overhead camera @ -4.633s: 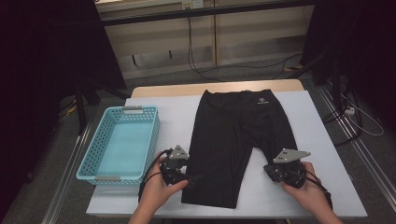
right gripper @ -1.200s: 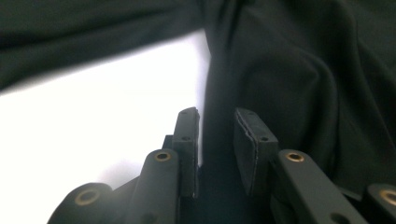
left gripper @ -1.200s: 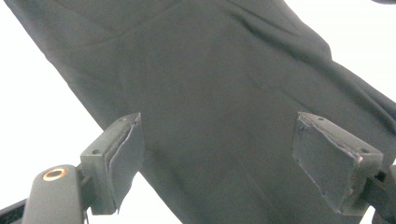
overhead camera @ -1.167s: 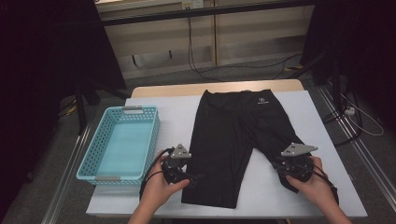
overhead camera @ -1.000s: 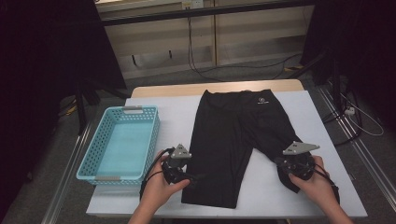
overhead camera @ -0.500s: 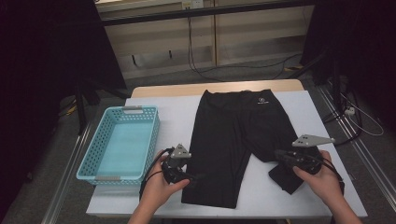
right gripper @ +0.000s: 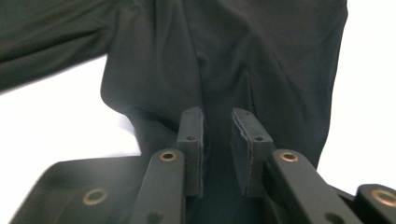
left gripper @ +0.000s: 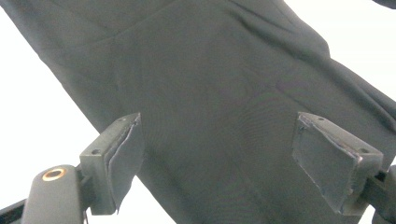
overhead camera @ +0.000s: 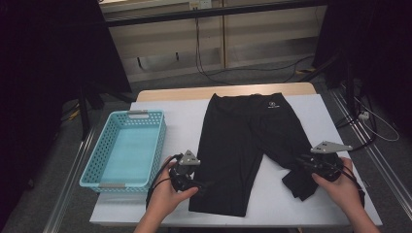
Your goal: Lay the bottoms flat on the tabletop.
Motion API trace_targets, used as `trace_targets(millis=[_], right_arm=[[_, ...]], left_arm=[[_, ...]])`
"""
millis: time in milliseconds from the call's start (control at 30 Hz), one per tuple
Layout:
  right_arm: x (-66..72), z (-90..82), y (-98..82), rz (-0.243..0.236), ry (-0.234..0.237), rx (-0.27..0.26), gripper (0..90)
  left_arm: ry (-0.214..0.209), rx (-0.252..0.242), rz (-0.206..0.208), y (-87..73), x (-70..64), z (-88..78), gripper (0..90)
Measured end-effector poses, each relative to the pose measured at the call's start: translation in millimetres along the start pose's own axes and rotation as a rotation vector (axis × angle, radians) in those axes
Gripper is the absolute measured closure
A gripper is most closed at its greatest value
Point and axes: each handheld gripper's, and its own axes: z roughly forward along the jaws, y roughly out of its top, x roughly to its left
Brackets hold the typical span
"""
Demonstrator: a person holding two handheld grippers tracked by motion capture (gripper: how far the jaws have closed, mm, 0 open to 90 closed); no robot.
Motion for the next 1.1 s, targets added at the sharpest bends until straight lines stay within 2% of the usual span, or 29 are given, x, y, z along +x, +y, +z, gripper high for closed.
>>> trace_targets(millis=[133,267,367,467,500,533,567,600,633,667,800,867,900,1033,1067,1100], right_arm=[[8.8,-7.9,6.0,-0.022,0.001,-0.033,61.9],[21.8,-12.4,10.3,-0.049,0.03,-0.052,59.4],[32.8,-14.2,12.4,-0.085,0.049,-0.059,60.5],[43.7,-16.3,13.1,-0.126,0.078,-0.053,66.9],[43.7,-16.3,13.1,-0.126,0.078,-0.053,66.9],[49.5,-16.5,12.0,-0.156,0.097,-0.032,72.5],[49.5,-16.5,12.0,-0.156,0.097,-0.032,72.5],[53.1,-14.2,8.6,-0.176,0.102,-0.007,72.3],[53.1,-14.2,8.6,-0.176,0.102,-0.007,72.3],[55.6,-10.3,4.2,-0.19,0.114,0.025,71.7],[57.7,-2.4,-3.7,-0.193,0.125,0.09,67.9],[57.2,-1.0,-5.0,-0.193,0.12,0.101,67.9],[54.2,-0.2,-5.9,-0.173,0.128,0.092,69.0],[47.3,0.2,-7.7,-0.144,0.139,0.087,80.5],[47.3,0.2,-7.7,-0.144,0.139,0.087,80.5],[45.0,0.0,-8.0,-0.151,0.13,0.09,88.9]], left_arm=[[0.004,-0.005,0.0,0.0,1.0,-1.0,17.8],[0.006,-0.008,-0.001,-0.1,0.7,-1.7,17.8],[0.005,-0.009,-0.001,0.0,0.4,-1.9,17.7],[0.003,-0.011,0.001,0.3,0.0,-1.7,17.7],[0.003,-0.011,0.001,0.3,0.0,-1.7,17.8],[0.005,-0.011,0.0,0.1,-0.2,-1.5,17.8],[0.005,-0.01,0.0,0.0,-0.3,-1.5,17.8],[0.004,-0.009,0.0,0.0,-0.3,-1.6,17.8],[0.004,-0.007,0.0,-0.2,-0.3,-1.8,17.8],[0.004,-0.006,0.0,-0.3,-0.2,-1.8,17.8],[0.003,-0.007,0.001,-0.6,0.0,-1.3,17.7],[0.002,-0.005,0.001,-0.6,0.1,-1.2,17.7],[0.002,-0.004,0.002,-0.7,0.3,-1.1,17.7],[0.004,-0.006,0.0,-0.8,0.3,-1.3,17.7],[0.005,-0.005,0.001,-0.7,0.1,-1.5,17.7],[0.004,-0.006,0.001,-0.7,-0.1,-1.4,17.7]])
